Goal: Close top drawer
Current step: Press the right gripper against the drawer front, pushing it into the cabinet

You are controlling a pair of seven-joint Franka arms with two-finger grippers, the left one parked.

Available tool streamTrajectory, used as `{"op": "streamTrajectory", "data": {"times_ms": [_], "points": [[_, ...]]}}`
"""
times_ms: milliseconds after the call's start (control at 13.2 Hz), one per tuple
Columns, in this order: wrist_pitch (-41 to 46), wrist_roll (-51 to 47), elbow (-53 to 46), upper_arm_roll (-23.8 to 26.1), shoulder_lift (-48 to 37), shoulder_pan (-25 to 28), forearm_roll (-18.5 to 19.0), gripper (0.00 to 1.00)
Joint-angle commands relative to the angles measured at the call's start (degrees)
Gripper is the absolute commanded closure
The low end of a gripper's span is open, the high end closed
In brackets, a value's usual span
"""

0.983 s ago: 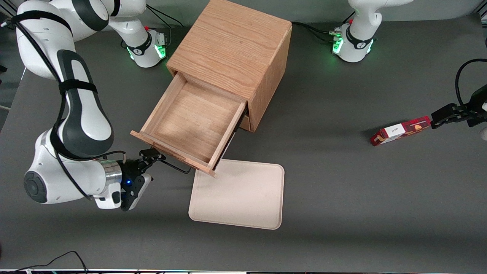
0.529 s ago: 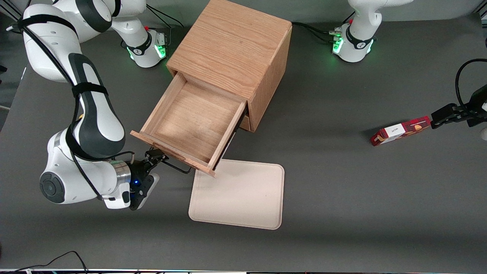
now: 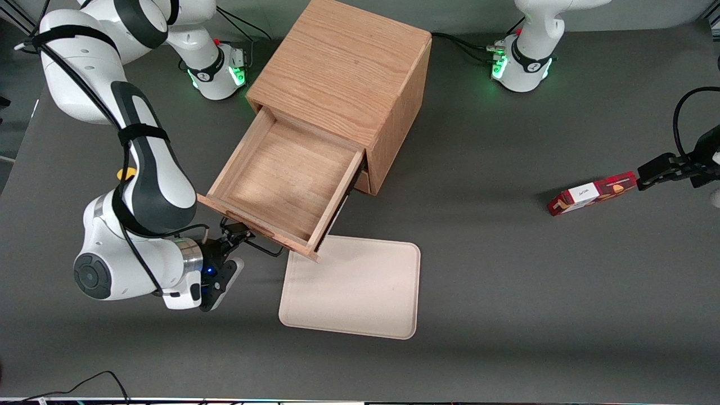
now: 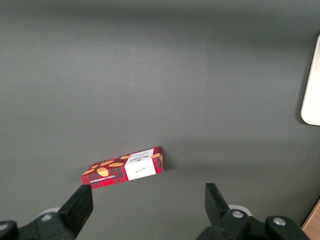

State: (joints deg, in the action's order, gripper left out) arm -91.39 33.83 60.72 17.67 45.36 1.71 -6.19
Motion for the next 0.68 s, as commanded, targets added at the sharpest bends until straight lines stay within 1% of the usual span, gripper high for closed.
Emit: {"op": "streamTrajectory", "data": {"times_ms": [0,605], "points": [[-0.8,-1.9,0.0,1.8,0.2,0.0,2.5,0.00],[-0.5,-1.9,4.0,2.2,-1.9,-0.1,2.6,0.00]]}}
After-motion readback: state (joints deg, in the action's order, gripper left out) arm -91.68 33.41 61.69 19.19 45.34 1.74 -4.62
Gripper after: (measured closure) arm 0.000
